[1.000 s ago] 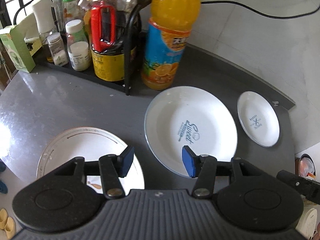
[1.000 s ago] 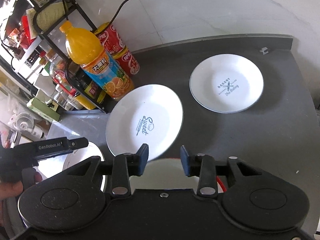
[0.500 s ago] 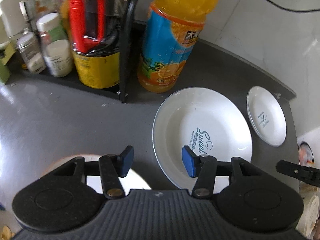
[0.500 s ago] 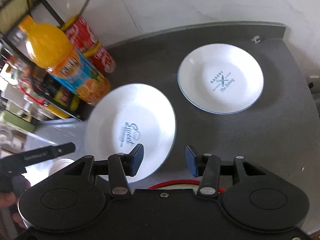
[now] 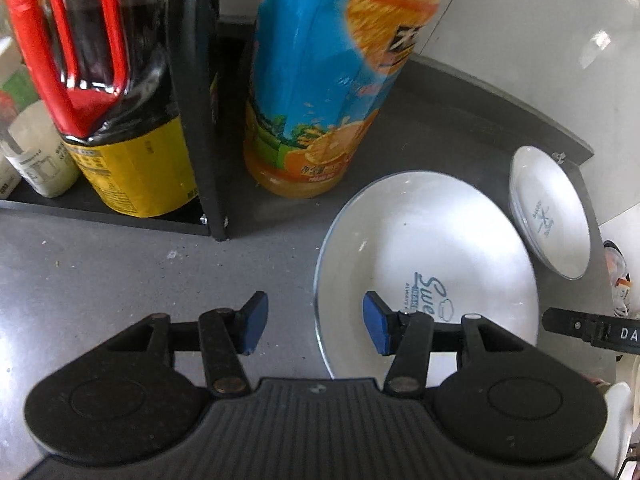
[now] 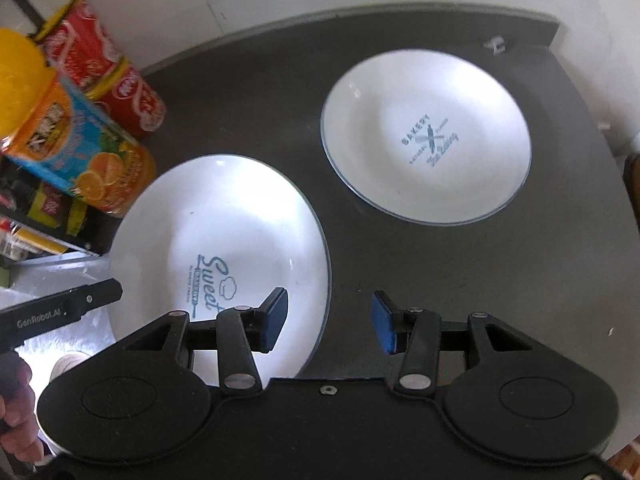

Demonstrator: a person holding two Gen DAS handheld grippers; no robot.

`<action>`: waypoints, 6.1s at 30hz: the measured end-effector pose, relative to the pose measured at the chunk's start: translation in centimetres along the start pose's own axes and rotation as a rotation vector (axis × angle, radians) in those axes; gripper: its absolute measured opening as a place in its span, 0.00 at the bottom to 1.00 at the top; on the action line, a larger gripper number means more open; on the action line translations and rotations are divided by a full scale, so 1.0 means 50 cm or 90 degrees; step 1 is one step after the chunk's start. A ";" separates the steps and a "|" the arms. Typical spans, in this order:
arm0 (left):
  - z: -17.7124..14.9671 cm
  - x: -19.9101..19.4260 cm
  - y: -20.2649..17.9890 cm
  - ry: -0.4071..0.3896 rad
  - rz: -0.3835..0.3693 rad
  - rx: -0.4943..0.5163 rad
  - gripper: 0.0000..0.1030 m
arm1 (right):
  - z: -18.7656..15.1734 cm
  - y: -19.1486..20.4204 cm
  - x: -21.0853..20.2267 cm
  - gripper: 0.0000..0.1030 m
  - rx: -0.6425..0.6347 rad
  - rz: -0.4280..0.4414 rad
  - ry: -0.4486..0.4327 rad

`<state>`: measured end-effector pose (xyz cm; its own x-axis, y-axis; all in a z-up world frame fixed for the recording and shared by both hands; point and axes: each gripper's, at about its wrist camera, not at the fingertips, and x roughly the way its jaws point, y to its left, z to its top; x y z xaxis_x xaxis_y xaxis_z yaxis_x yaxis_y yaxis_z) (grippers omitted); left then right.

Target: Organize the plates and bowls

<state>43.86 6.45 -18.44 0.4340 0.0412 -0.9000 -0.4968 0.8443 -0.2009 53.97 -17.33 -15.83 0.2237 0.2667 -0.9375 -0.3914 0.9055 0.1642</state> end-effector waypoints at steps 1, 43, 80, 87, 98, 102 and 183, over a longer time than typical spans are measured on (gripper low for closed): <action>0.002 0.006 0.003 0.004 0.000 -0.002 0.46 | 0.004 -0.001 0.010 0.45 0.006 -0.002 0.008; -0.038 -0.041 0.046 -0.023 -0.040 -0.109 0.14 | -0.024 0.049 -0.029 0.11 -0.010 0.125 -0.031; -0.255 -0.201 0.223 -0.024 0.049 -0.271 0.14 | -0.173 0.225 -0.040 0.11 -0.235 0.208 0.048; -0.275 -0.193 0.233 -0.017 0.052 -0.275 0.15 | -0.203 0.235 -0.035 0.11 -0.247 0.183 0.055; -0.287 -0.168 0.253 0.022 0.036 -0.232 0.17 | -0.253 0.258 -0.021 0.12 -0.240 0.124 0.055; -0.284 -0.161 0.256 0.029 0.021 -0.215 0.17 | -0.257 0.258 -0.017 0.12 -0.224 0.111 0.050; -0.055 -0.147 -0.112 0.024 -0.078 0.137 0.58 | -0.237 -0.046 -0.220 0.23 0.094 0.097 -0.170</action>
<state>41.38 -0.04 -11.75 0.4506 -0.0843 -0.8887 -0.2695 0.9362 -0.2255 41.84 -26.26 -9.54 0.4062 0.4616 -0.7886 -0.3085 0.8816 0.3571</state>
